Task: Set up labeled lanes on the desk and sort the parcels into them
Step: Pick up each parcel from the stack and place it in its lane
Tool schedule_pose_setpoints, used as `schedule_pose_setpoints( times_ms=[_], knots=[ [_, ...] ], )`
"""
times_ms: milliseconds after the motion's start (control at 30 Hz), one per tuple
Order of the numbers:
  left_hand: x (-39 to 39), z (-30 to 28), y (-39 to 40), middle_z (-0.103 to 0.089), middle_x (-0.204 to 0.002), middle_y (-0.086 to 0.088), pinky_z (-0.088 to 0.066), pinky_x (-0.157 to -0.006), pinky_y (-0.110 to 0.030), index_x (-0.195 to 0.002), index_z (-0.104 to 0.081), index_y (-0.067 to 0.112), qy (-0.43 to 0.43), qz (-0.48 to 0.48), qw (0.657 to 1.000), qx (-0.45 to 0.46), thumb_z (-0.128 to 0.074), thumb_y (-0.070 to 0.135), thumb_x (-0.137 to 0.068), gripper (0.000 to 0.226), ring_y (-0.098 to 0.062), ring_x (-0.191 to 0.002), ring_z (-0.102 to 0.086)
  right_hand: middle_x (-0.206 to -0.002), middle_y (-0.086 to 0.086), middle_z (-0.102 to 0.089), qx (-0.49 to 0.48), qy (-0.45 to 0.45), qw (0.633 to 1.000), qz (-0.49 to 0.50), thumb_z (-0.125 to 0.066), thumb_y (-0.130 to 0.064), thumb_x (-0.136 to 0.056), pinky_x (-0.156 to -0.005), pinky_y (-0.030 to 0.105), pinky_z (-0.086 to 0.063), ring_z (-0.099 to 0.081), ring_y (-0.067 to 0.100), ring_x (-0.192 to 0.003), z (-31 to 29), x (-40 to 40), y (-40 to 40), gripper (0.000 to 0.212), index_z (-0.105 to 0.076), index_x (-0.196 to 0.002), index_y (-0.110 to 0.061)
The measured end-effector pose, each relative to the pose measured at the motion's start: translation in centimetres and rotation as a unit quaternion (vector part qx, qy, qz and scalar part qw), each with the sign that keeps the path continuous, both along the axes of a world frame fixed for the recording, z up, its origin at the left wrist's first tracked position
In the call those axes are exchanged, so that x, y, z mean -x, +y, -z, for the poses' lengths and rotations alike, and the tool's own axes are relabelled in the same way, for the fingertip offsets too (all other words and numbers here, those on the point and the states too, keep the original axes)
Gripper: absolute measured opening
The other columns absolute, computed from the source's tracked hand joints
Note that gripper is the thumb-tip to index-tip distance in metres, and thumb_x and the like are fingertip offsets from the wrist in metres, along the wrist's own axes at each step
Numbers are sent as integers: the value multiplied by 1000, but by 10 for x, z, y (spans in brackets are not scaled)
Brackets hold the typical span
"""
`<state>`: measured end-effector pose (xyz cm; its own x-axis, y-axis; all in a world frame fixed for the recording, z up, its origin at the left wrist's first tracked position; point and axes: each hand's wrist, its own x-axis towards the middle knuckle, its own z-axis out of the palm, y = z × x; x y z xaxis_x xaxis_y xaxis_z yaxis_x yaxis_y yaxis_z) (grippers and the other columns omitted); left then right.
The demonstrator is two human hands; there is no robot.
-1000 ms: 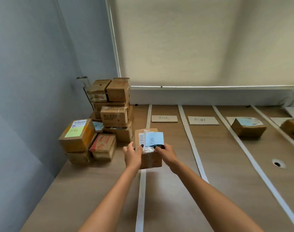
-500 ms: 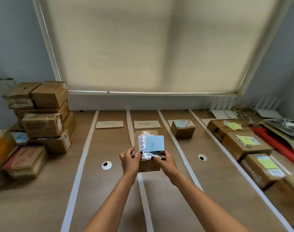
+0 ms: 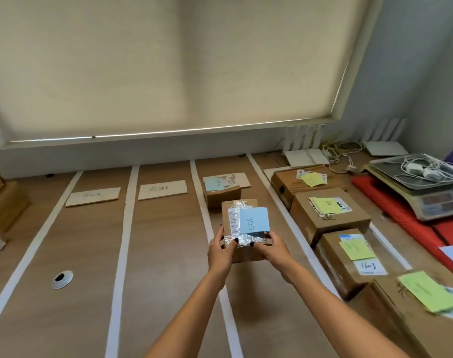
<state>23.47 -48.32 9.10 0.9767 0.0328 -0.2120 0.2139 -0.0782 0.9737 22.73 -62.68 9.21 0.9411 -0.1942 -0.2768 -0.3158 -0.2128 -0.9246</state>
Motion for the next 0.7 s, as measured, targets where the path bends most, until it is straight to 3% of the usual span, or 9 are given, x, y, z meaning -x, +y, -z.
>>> schedule_pose_setpoints(
  times_ms=[167,300,433,700],
  knots=[
    [-38,25,-77,-49,-137,4,-46,-99,-34,-142,-37,29,16,0,1000,0,-55,14,-93,54,-19,-122,-50,-122,5,-54,-36,-9,999,24,-60,-5,-87,-73,23,-50,-55,19,-103,23,-54,-74,46,-46,-129,-13],
    [-72,55,-118,-53,-135,3,-47,-100,-35,-138,-43,26,48,-18,999,-19,-52,11,-94,47,-18,-120,-51,-131,8,-50,-65,21,995,66,-58,-3,-88,-92,37,-49,-51,27,-119,57,-90,-102,51,-39,-135,-10],
    [-111,81,-140,-53,-137,1,-43,-102,-34,-141,-40,24,80,-34,995,-45,-49,11,-95,48,-20,-124,-50,-134,7,-51,-72,26,995,67,-55,-4,-91,-97,33,-44,-50,25,-122,86,-132,-118,48,-40,-135,-12],
    [-218,102,-150,-58,-131,0,-41,-105,-29,-136,-49,13,47,-22,999,1,-51,8,-94,42,-14,-122,-52,-139,5,-46,-88,-24,990,111,-54,-8,-92,-99,27,-37,-42,21,-129,106,-219,-126,50,-38,-139,-17]
  ],
)
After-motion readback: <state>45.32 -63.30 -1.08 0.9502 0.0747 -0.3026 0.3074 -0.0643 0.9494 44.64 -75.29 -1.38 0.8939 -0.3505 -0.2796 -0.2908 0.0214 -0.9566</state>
